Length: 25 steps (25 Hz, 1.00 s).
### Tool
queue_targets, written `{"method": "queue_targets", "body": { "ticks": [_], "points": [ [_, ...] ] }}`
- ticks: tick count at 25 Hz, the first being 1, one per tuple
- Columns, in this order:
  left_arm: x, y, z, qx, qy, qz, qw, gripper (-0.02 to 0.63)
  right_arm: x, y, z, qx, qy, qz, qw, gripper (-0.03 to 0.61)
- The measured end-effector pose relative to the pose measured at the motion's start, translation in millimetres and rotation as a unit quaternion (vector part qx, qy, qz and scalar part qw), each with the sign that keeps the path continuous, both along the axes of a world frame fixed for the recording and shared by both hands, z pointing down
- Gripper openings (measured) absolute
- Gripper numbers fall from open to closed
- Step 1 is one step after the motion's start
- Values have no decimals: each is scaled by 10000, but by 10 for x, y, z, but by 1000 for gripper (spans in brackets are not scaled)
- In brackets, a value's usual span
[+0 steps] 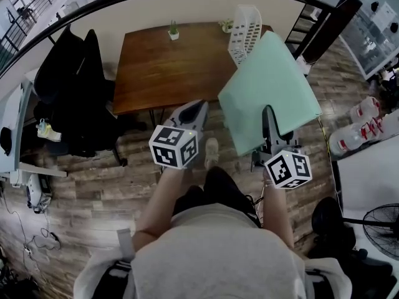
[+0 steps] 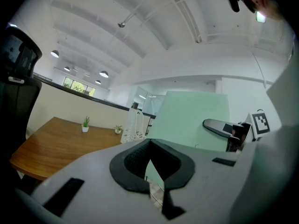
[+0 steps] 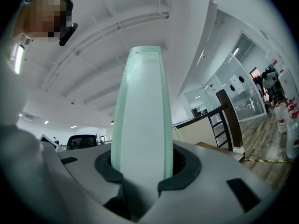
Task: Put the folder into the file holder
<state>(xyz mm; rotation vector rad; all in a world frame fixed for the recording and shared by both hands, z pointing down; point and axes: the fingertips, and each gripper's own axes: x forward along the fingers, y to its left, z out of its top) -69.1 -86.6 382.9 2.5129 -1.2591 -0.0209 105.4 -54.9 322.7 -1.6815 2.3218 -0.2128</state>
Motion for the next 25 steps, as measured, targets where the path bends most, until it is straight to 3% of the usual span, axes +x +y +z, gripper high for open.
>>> {"method": "queue_targets", "body": {
  "ticks": [10, 17, 25],
  "points": [
    [123, -617, 224, -243, -161, 126, 9995, 12, 143, -643, 19, 5, 9, 70, 10000, 164],
    [344, -1249, 160, -128, -282, 412, 9987, 12, 388, -1221, -147, 270, 42, 240, 9993, 164],
    [411, -1957, -38, 6, -261, 334, 9991, 12, 837, -1795, -448, 681, 252, 615, 9955, 166]
  ]
}}
